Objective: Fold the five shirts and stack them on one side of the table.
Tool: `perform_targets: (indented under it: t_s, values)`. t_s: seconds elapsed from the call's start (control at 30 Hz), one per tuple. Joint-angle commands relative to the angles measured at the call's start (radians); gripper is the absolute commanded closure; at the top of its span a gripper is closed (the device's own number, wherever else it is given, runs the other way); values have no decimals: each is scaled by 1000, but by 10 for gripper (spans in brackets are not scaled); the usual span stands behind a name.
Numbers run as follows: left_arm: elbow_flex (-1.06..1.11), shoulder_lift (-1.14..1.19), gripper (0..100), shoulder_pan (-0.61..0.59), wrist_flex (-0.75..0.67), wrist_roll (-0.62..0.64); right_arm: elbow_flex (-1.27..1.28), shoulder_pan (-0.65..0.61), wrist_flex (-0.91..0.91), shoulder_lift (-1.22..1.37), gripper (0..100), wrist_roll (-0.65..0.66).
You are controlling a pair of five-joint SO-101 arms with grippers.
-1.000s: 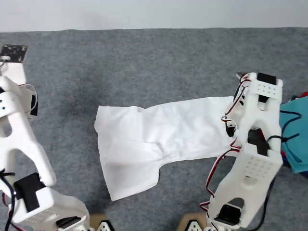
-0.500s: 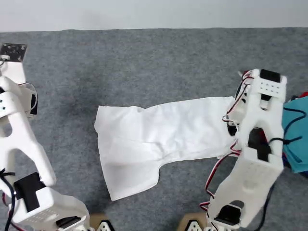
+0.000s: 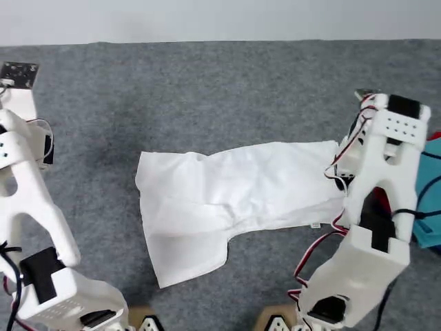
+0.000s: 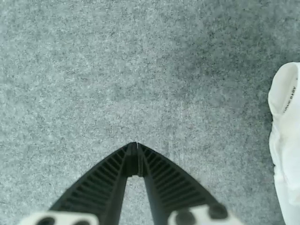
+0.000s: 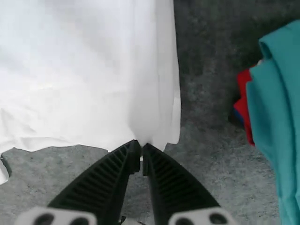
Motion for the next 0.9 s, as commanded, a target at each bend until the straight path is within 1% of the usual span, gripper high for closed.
perform_targets:
  t_s: [0.0, 0.33, 0.5, 0.57, 0.73, 0.8, 0.87]
  values:
    - [-5, -43, 997, 2, -18, 2, 26, 30, 39, -67, 990, -5]
    - [-4, -43, 997, 3, -18, 2, 66, 70, 25, -54, 990, -3]
    - [-4, -43, 997, 3, -18, 2, 64, 71, -61, -7, 987, -2]
    - [-4, -43, 997, 5, -18, 2, 61, 70, -76, 7, 949, -2]
    - [-4, -43, 997, 2, -18, 2, 60, 41, -51, -27, 758, 5]
    - [-4, -44, 997, 2, -17, 2, 60, 4, -31, -61, 730, 34]
    - [-4, -51, 997, 3, -14, 2, 60, -47, -24, -101, 738, 52]
